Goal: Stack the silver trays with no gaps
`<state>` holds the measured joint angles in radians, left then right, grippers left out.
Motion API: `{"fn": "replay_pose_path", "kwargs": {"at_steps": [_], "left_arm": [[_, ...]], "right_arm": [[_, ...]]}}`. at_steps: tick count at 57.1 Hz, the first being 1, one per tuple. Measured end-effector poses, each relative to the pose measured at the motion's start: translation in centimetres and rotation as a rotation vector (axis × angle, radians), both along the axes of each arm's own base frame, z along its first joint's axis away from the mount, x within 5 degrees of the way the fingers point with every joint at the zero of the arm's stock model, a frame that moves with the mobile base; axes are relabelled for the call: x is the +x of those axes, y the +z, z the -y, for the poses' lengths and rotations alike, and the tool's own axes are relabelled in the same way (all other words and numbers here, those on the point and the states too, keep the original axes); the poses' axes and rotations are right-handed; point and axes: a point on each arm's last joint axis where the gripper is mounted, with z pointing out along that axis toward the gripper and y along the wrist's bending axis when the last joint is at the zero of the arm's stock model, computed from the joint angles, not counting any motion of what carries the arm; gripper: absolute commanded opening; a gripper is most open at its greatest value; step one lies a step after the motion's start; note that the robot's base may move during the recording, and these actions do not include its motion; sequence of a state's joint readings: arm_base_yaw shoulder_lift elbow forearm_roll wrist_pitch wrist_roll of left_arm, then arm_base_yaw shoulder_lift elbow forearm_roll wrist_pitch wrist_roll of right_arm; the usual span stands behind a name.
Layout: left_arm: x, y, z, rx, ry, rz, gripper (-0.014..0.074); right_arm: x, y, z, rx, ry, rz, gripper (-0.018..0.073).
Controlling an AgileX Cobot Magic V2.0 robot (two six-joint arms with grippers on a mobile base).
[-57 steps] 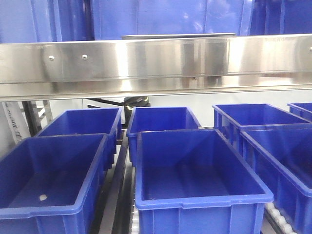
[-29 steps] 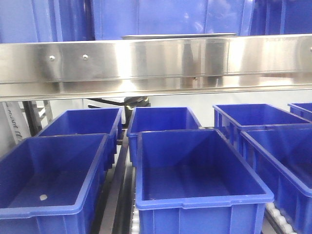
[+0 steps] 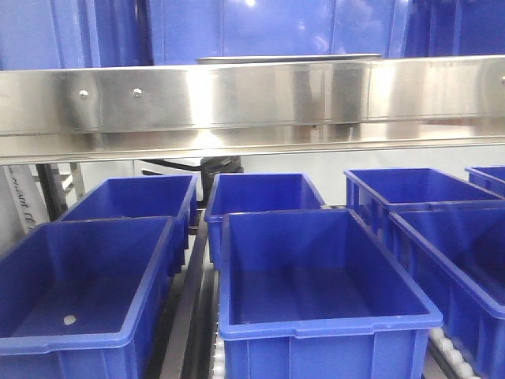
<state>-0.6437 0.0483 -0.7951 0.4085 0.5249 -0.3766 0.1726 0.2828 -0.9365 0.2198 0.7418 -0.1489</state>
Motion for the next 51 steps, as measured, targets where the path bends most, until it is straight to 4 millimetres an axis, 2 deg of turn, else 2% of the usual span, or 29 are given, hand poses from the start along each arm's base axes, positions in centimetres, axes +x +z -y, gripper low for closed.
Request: {"fn": "replay_pose_path", "kwargs": {"at_steps": [5, 11, 21, 31, 42, 51], "left_arm": [[0.0, 0.0, 0.0, 0.000, 0.000, 0.001, -0.0019], [0.0, 0.0, 0.0, 0.000, 0.000, 0.001, -0.0019], [0.0, 0.0, 0.0, 0.000, 0.000, 0.001, -0.0019], [0.0, 0.0, 0.0, 0.000, 0.000, 0.001, -0.0019], [0.0, 0.0, 0.0, 0.000, 0.000, 0.001, -0.0019], [0.0, 0.0, 0.0, 0.000, 0.000, 0.001, -0.0019]], "right_arm": [[0.0, 0.0, 0.1, -0.004, -0.012, 0.008, -0.0081], [-0.1, -0.3, 0.5, -0.031, -0.115, 0.082, -0.0081], [-0.5, -2.5, 0.8, -0.036, -0.322, 0.208, -0.0081], [0.6, -7.6, 0.8, 0.012, -0.364, 0.216, -0.0081], [3.5, -14.2, 1.1, 0.033, -0.361, 0.037, -0.0081], [4.8, -18.0, 1.3, 0.031, -0.368, -0.055, -0.0081]]}}
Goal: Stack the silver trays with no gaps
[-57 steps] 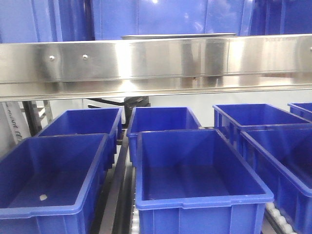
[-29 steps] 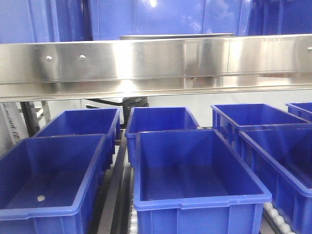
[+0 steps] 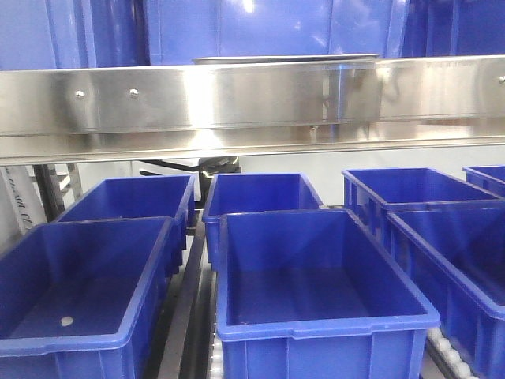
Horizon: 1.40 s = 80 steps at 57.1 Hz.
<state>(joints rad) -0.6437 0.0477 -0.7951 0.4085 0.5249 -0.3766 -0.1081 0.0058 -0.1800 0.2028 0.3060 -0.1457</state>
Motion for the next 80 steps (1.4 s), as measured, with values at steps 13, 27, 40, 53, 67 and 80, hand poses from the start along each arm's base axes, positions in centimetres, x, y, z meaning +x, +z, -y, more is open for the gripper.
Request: {"fn": "replay_pose_path", "kwargs": {"at_steps": [13, 27, 40, 53, 67, 80], "left_arm": [[0.0, 0.0, 0.0, 0.000, 0.000, 0.000, -0.0019], [0.0, 0.0, 0.0, 0.000, 0.000, 0.000, -0.0019], [0.0, 0.0, 0.0, 0.000, 0.000, 0.000, -0.0019], [0.0, 0.0, 0.0, 0.000, 0.000, 0.000, -0.0019], [0.0, 0.0, 0.0, 0.000, 0.000, 0.000, -0.0019], [0.0, 0.0, 0.0, 0.000, 0.000, 0.000, -0.0019]], "right_arm": [[1.0, -3.5, 0.4, 0.008, -0.028, -0.002, -0.0081], [1.1, -4.1, 0.5, 0.051, -0.040, 0.035, -0.0081], [1.1, -4.0, 0.3, 0.025, 0.001, 0.038, -0.0081], [1.1, -4.3, 0.3, 0.023, 0.003, 0.011, -0.0081], [1.1, -4.3, 0.3, 0.014, 0.004, 0.009, -0.0081], [1.1, -4.2, 0.3, -0.009, 0.003, 0.020, -0.0081]]}}
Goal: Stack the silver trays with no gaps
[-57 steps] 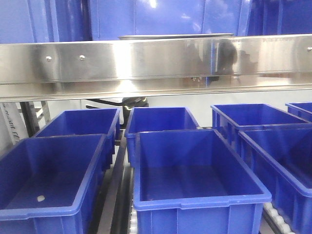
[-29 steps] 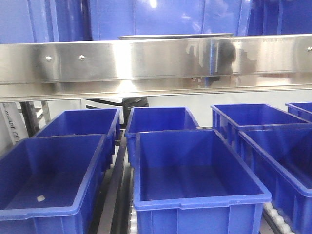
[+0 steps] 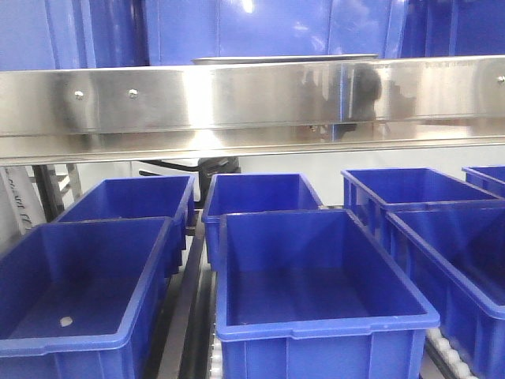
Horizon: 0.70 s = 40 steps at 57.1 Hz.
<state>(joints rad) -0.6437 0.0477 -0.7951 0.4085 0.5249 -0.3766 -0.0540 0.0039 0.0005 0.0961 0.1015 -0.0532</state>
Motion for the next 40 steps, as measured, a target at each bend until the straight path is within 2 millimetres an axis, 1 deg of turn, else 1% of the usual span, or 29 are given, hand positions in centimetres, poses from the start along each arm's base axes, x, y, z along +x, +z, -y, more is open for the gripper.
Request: {"fn": "replay_pose_path", "kwargs": {"at_steps": [40], "left_arm": [[0.00, 0.00, 0.00, 0.000, 0.000, 0.000, -0.0019]], "right_arm": [[0.00, 0.04, -0.01, 0.001, 0.001, 0.004, -0.0081]]}}
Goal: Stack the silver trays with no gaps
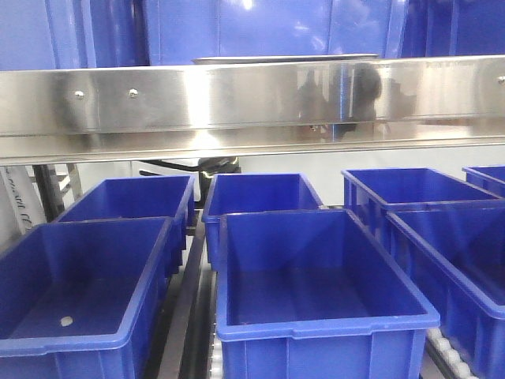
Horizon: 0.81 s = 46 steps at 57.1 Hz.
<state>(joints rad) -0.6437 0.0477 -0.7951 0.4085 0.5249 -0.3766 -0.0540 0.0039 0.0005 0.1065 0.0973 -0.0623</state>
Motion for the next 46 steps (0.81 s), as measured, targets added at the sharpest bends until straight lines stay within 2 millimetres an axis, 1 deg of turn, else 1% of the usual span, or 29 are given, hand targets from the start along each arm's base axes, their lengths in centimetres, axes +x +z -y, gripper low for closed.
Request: {"fn": "replay_pose_path", "kwargs": {"at_steps": [33, 41, 46], "left_arm": [[0.0, 0.0, 0.0, 0.001, 0.012, 0.001, -0.0019], [0.2, -0.7, 0.9, 0.001, 0.077, -0.014, -0.0019], [0.8, -1.8, 1.7, 0.008, 0.151, -0.048, -0.0019]], "right_arm": [[0.0, 0.0, 0.0, 0.000, 0.000, 0.000, -0.0081], [0.0, 0.0, 0.0, 0.000, 0.000, 0.000, -0.0081], [0.0, 0.0, 0.0, 0.000, 0.000, 0.000, -0.0081]]}}
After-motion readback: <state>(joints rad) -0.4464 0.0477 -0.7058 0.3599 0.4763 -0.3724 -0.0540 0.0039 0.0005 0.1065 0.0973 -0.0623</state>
